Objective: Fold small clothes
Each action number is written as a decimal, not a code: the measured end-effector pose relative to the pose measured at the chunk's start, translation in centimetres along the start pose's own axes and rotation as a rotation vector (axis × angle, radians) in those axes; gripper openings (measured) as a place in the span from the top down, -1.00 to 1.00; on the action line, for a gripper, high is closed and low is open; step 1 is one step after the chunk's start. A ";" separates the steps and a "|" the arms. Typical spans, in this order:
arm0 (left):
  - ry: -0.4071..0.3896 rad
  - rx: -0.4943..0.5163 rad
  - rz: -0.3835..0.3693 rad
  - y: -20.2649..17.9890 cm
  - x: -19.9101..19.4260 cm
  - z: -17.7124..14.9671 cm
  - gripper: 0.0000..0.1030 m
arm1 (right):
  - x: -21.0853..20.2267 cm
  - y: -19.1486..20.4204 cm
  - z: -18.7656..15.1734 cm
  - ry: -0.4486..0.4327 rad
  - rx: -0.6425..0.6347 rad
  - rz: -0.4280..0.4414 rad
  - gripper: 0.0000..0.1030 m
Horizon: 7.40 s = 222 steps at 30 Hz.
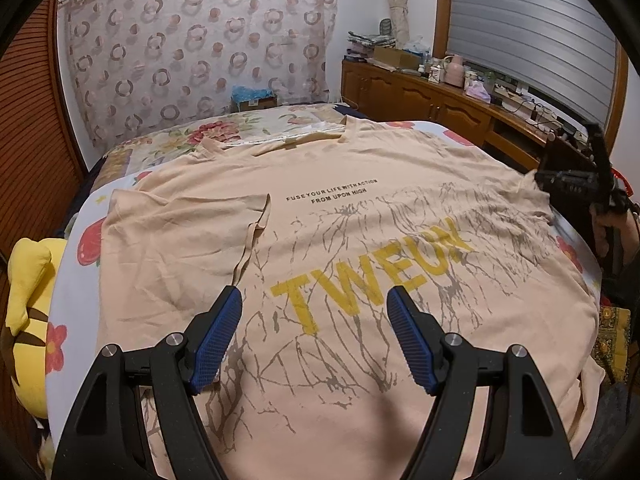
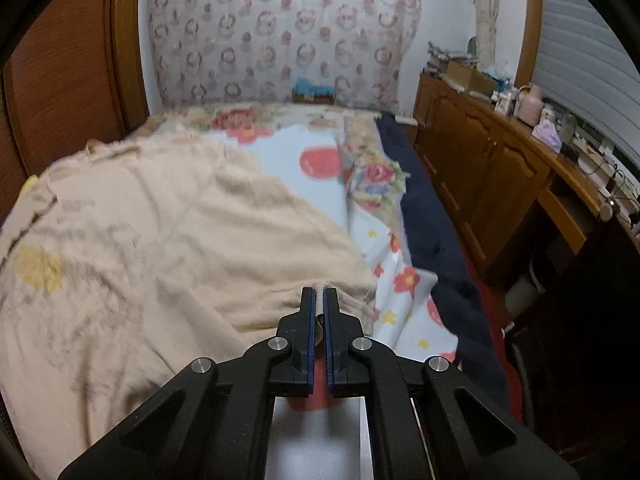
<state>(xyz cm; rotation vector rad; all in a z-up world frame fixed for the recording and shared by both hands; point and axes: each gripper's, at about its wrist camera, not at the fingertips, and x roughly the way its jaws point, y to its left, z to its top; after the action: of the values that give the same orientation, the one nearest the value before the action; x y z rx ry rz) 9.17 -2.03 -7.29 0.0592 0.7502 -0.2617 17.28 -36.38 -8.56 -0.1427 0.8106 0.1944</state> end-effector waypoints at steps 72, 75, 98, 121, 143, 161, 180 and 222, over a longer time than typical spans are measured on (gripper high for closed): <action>-0.033 -0.063 0.065 3.0 -2.0 -0.8 -0.47 | 8.1 20.6 10.5 0.030 -0.220 0.385 0.25; -0.032 -0.064 0.078 3.4 -1.7 -0.5 -0.47 | 8.1 19.2 9.4 0.028 -0.219 0.344 0.21; 0.012 -0.070 0.204 11.7 2.2 4.4 -0.47 | 10.2 13.1 7.5 0.074 -0.117 0.195 -0.10; 0.149 -0.168 0.237 20.4 10.2 7.2 -0.47 | 12.8 11.4 8.7 0.095 -0.090 0.153 -0.30; 0.154 -0.218 0.207 23.5 11.9 8.3 -0.22 | 12.8 10.8 8.9 0.100 -0.085 0.147 -0.43; 0.158 -0.186 0.168 22.4 12.1 9.0 0.56 | 13.1 10.6 9.4 0.115 -0.080 0.148 -0.51; -0.093 -0.140 0.147 16.7 1.2 8.7 0.88 | 10.0 12.2 11.6 -0.021 -0.057 0.309 0.90; -0.033 -0.140 0.128 14.0 -8.4 -4.7 -0.37 | -7.1 9.0 -2.2 -0.049 -0.127 0.279 -0.09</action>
<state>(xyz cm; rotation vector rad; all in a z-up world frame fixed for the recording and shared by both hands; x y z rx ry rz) 3.70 13.96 -5.53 -0.0298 0.7272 -0.0878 8.85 -28.87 -5.33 -0.1436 0.7678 0.5114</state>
